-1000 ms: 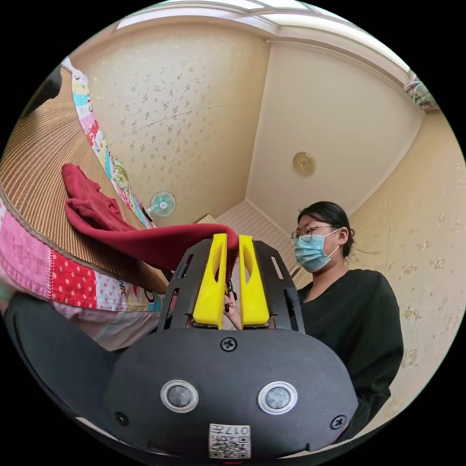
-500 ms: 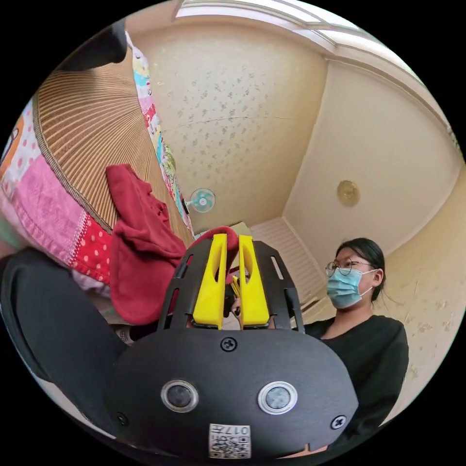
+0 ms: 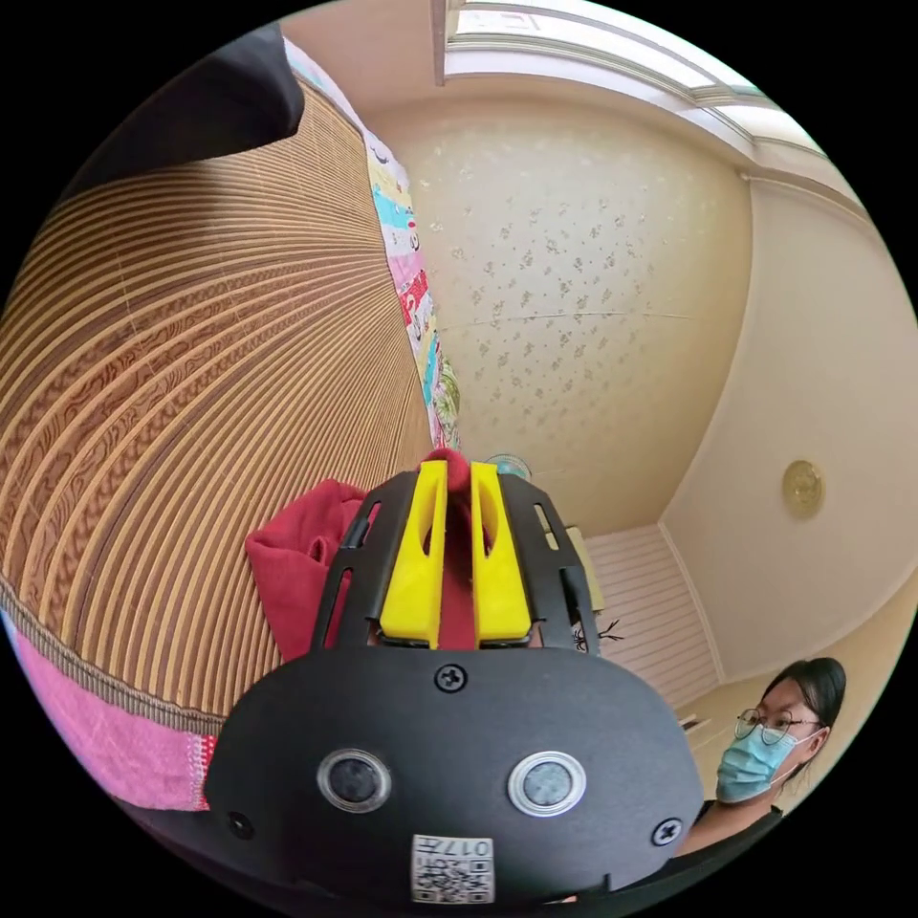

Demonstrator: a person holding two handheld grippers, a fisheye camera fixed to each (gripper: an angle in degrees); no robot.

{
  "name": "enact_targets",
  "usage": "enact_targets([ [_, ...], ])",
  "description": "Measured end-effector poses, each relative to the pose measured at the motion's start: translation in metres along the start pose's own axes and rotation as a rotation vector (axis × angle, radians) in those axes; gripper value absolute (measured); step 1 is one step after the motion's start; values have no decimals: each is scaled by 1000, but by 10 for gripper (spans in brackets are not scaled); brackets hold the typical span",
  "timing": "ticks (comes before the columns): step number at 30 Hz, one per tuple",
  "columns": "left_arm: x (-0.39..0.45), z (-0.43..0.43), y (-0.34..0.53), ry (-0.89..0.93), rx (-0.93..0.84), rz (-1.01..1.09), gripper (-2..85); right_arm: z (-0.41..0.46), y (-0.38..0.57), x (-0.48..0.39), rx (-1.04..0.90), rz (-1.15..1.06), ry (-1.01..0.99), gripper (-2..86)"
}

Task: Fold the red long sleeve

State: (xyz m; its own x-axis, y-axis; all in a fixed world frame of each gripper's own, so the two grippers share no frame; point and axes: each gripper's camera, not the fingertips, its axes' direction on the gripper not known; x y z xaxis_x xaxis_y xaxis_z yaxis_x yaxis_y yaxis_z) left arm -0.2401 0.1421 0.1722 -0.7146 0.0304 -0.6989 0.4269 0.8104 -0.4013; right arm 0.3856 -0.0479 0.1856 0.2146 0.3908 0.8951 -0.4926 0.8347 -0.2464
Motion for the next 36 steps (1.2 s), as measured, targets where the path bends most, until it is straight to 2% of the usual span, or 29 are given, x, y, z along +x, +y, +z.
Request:
enact_targets([
  [2, -16, 24, -6, -86, 19, -15, 70, 46, -4, 10, -43, 31, -49, 74],
  [5, -5, 15, 4, -69, 124, 109, 99, 63, -1, 23, -6, 56, -227, 135],
  [10, 28, 0, 51, -268, 9, 300, 159, 56, 30, -3, -24, -46, -293, 133],
  [13, 29, -14, 107, -432, -28, 308, 167, 67, 67, -47, -127, -188, -185, 118],
  [16, 14, -25, 156, -521, -79, 240, 169, 81, 123, -79, -160, -316, 118, 81],
  [19, -3, -31, 190, -431, -84, 164, 175, 99, 177, -63, -112, -349, 318, 31],
  [21, -15, -21, 200, -389, -119, 114, 178, 133, 194, -45, -254, -376, 390, 18],
  [25, -37, 3, 205, -356, -158, 26, 184, 110, 186, -31, -198, -226, 283, 11],
  [30, -41, 22, 210, -369, -150, -43, 120, 98, 185, -19, -223, -139, 74, 17],
  [32, -22, 29, 217, -389, -124, 2, 94, 100, 180, -30, -260, -160, -45, 31],
  [36, 26, 50, 235, -417, -90, 189, 79, 113, 161, -78, -310, -289, -125, 62],
])
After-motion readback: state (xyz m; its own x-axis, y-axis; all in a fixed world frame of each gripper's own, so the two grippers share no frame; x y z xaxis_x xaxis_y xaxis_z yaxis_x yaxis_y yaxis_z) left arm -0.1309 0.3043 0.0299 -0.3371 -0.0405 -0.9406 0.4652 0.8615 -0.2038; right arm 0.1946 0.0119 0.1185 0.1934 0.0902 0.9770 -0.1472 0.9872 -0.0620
